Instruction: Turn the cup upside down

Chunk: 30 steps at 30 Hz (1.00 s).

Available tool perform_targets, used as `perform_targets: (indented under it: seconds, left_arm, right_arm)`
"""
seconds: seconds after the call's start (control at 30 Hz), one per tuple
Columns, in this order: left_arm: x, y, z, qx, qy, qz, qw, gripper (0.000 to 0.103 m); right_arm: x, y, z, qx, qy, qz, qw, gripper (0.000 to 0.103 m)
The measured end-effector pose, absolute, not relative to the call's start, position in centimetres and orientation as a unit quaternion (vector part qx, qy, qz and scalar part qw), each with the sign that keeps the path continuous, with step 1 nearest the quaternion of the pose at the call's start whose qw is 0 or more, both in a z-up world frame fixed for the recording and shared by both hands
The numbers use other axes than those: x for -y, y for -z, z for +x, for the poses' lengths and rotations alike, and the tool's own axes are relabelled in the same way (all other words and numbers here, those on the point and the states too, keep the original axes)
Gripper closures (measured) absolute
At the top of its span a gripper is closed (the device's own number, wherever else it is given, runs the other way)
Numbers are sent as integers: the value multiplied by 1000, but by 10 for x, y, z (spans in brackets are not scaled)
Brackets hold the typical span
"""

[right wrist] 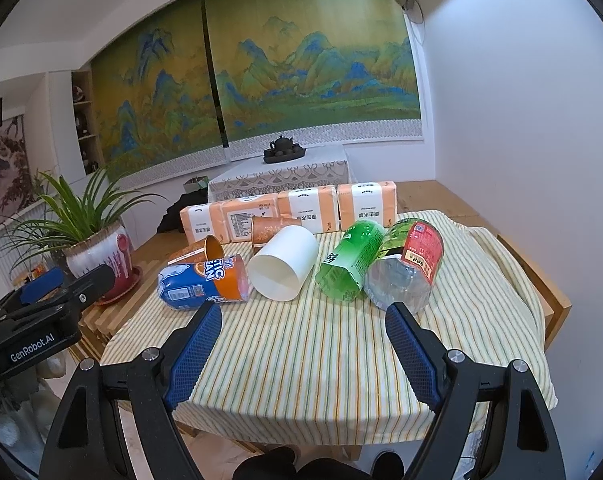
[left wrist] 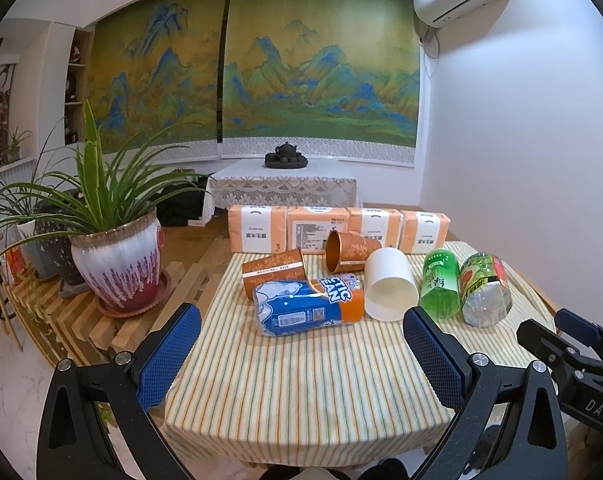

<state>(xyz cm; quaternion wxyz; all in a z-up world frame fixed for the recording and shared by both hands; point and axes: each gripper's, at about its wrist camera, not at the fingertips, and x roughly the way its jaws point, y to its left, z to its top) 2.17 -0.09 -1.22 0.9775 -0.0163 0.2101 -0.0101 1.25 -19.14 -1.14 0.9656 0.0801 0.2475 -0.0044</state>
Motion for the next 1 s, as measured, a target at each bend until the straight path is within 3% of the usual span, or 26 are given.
perform_targets:
  seconds: [0.17,0.27,1.0]
  left_arm:
    - [0,20,29,-226,16,-16,974,1]
    - [0,25,32,-236,19,-16,972,1]
    - [-18,45,46,-270,27,-27,962,1]
  right_arm:
    - [195,14,22,-260,3,88,962,22]
    - [199,16,29,-271,-3,99,958,12]
    - [199,0,162,-351,-72,113,927,12]
